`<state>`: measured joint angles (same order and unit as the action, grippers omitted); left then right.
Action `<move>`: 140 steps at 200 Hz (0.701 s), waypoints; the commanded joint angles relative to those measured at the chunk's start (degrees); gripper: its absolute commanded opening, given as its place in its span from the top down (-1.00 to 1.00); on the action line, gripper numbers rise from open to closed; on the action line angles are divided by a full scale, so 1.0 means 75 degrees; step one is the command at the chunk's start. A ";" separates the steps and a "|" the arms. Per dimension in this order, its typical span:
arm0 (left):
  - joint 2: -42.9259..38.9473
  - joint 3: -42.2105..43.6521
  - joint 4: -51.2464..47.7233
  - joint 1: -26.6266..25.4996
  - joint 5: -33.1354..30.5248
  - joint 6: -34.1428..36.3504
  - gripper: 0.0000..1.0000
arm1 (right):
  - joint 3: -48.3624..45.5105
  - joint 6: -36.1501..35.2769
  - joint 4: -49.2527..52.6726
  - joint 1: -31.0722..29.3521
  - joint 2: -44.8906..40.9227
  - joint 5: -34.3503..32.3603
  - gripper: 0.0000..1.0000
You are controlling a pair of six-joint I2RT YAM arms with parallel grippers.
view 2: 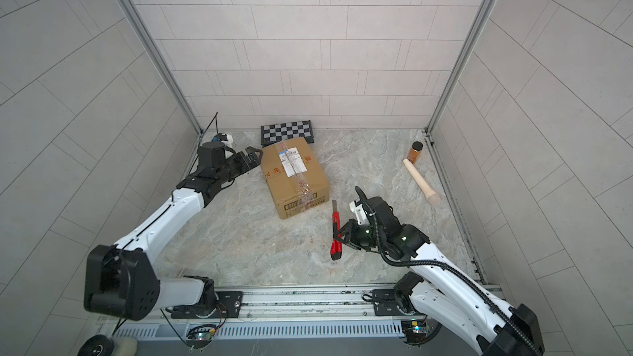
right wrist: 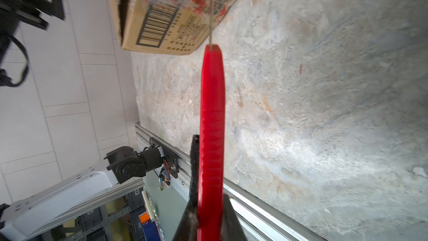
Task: Unpack the express box
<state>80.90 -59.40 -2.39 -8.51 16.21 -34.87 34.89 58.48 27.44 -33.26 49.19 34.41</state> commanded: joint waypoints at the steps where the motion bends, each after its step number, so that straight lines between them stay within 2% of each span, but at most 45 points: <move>1: 0.0965 -0.0739 0.0088 0.0114 0.0326 0.0589 -1.00 | 0.0618 -0.0625 0.0170 0.0023 0.0391 -0.0192 1.00; 50: 0.2842 -0.2489 -0.0403 0.0122 0.0587 0.1240 -1.00 | 0.1229 -0.1049 -0.0202 0.0029 0.1433 -0.0016 1.00; 82: 0.3475 -0.2887 -0.0239 0.0110 0.1175 0.1404 -1.00 | 0.1594 -0.1271 -0.0453 0.0246 0.2050 0.0037 1.00; 107: 0.3528 -0.2652 0.0097 0.0078 0.1944 0.1325 -0.99 | 0.1939 -0.1630 -0.0569 0.0554 0.2544 0.0106 1.00; 140: 0.2795 -0.1455 0.0450 -0.0022 0.2096 0.1267 -0.99 | 0.2412 -0.2190 -0.0575 0.1196 0.3355 0.0409 1.00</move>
<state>105.38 -76.12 1.19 -7.46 26.76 -25.19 50.13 47.27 25.89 -26.98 71.22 35.40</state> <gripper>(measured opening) 0.996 0.169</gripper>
